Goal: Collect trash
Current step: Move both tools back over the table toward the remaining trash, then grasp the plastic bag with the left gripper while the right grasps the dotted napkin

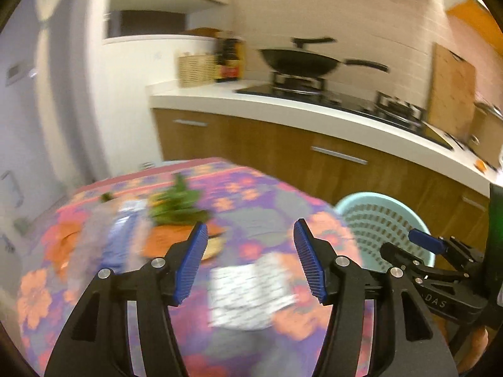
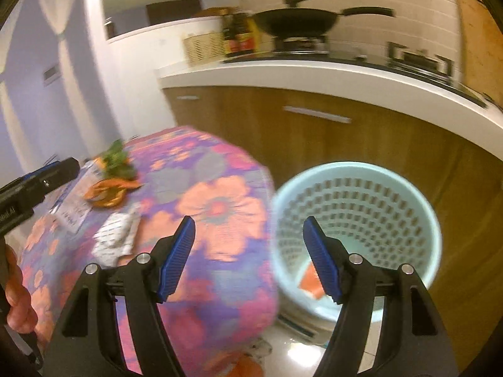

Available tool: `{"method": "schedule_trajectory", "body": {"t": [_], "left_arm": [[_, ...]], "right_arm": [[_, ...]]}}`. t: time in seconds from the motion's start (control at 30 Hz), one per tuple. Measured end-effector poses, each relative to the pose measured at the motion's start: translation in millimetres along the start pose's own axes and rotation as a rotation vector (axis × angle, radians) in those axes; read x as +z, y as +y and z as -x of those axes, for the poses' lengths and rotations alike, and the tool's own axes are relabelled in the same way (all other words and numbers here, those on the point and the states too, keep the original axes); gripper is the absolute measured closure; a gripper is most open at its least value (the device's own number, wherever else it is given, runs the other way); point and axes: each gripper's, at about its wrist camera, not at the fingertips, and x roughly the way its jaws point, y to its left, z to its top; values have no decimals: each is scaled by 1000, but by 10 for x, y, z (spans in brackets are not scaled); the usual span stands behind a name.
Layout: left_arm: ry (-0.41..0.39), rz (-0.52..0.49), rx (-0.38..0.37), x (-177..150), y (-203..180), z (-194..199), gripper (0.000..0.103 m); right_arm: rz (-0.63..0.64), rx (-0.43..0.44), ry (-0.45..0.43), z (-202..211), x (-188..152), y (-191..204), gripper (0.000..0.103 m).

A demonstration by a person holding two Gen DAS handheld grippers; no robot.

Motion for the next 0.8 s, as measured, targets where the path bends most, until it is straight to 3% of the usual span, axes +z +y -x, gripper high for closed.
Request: {"method": "schedule_trajectory", "body": {"t": [0.23,0.43,0.63,0.8], "left_arm": [[-18,61,177,-211,878,346,42],[78,-60,255,-477,1368,351,39],[179,-131,279,-623,1578,40,39],[197,-149,307,-613,1590,-183,39]], "right_arm": [[84,76,32,-204,1,586,36],[117,109,69,-357,13,852,36],[113,99,112,-565,18,974,36],[127,82,133,-652,-17,988,36]]}}
